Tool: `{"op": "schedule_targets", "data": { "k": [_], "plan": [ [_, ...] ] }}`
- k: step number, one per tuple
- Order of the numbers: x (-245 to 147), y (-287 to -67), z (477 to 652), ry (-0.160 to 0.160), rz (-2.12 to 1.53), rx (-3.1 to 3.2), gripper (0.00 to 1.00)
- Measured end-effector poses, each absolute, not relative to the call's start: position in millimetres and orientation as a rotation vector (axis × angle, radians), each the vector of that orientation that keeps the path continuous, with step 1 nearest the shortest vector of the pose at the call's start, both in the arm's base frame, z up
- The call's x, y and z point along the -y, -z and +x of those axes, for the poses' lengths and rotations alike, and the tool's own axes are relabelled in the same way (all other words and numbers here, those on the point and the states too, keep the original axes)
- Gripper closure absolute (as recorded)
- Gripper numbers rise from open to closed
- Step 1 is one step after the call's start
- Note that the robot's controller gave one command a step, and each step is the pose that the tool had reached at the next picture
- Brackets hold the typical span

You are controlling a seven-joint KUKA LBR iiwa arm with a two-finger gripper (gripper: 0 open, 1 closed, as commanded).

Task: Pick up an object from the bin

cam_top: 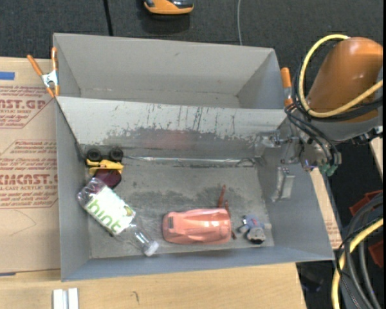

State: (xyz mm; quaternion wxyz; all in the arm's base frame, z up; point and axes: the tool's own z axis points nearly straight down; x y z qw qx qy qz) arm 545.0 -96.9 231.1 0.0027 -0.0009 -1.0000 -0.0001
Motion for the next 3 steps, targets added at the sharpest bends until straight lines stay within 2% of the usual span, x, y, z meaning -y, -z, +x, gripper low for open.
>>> {"op": "schedule_targets", "data": {
  "k": [1,2,3],
  "plan": [
    [96.3,-236.0,546.3,-0.002,0.000,3.144,0.00],
    [107.0,-185.2,527.1,-0.002,0.201,3.140,0.00],
    [42.6,-167.8,504.6,0.001,0.059,3.142,0.00]
  ]
}}
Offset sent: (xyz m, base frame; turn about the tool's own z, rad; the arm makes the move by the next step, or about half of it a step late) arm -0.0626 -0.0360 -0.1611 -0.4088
